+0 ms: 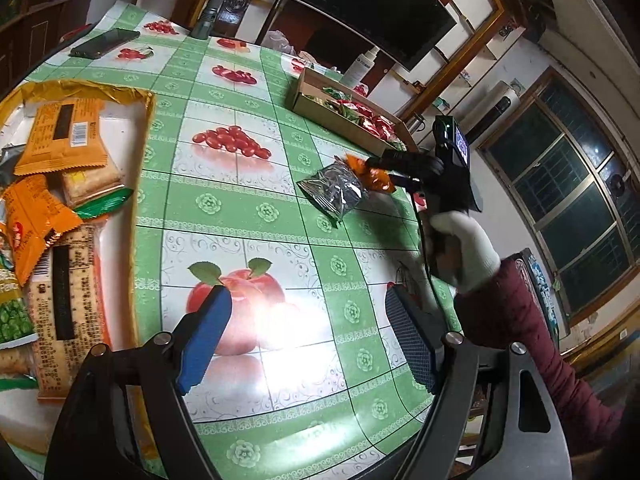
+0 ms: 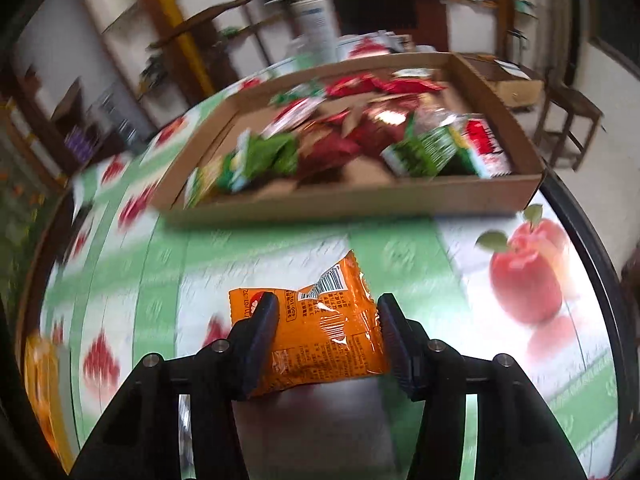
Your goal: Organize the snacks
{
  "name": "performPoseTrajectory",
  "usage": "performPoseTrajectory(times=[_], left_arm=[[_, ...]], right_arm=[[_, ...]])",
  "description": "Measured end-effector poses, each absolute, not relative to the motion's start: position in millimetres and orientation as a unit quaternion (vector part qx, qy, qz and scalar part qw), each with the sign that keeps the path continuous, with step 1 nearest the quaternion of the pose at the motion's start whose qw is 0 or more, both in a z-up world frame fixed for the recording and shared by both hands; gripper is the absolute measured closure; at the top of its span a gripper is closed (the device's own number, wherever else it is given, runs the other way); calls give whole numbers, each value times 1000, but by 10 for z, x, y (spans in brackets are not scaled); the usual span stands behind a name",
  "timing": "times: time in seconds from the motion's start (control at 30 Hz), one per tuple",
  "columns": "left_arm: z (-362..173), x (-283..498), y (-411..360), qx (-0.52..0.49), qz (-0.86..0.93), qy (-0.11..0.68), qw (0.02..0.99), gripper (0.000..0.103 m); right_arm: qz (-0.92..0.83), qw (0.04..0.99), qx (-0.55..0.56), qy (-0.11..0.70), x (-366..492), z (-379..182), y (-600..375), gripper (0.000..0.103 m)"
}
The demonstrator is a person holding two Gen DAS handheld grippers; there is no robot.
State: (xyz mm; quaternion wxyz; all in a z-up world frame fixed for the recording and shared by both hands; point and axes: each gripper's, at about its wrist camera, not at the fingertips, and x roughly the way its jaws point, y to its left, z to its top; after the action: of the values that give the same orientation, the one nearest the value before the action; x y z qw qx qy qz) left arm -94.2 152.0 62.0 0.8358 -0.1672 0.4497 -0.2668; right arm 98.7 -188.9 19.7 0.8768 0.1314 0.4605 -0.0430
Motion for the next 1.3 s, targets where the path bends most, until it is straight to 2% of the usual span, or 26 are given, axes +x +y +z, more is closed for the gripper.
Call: performPoseTrajectory(times=[0.13,0.23,0.3,0.5,0.7,0.93,1.13,1.27,1.3], left_arm=[[606,-955,1499,-167,-275,450,833,24],[642,-989,1531,-169,-276,444,836,24],[684,-1026,1571,-168,-273,436,841,24],[663,-1046,1689,-179,-261,436,842,23],[644,-1076,1636,-181,-266,441,838,23],[693,-1151,1773,-187,-250,433,846,23],[610,-1123,1787,-194,-253,439,840,23],[590,-1131,1721,-187,-260,443,838,23],[590,-1132,1710,-185,-260,444,837,23]], right_arm=[[29,874,69,480,674,205,-1465,47],[82,869,38,486,473,172,-1228,39],[101,868,26,486,400,162,-1133,39],[100,883,83,451,266,389,-1225,37],[142,883,78,440,335,470,-893,37],[176,849,129,481,520,294,-524,37],[267,800,171,510,102,331,-433,37],[252,839,144,461,-95,648,-676,36],[222,854,131,451,-107,684,-757,31]])
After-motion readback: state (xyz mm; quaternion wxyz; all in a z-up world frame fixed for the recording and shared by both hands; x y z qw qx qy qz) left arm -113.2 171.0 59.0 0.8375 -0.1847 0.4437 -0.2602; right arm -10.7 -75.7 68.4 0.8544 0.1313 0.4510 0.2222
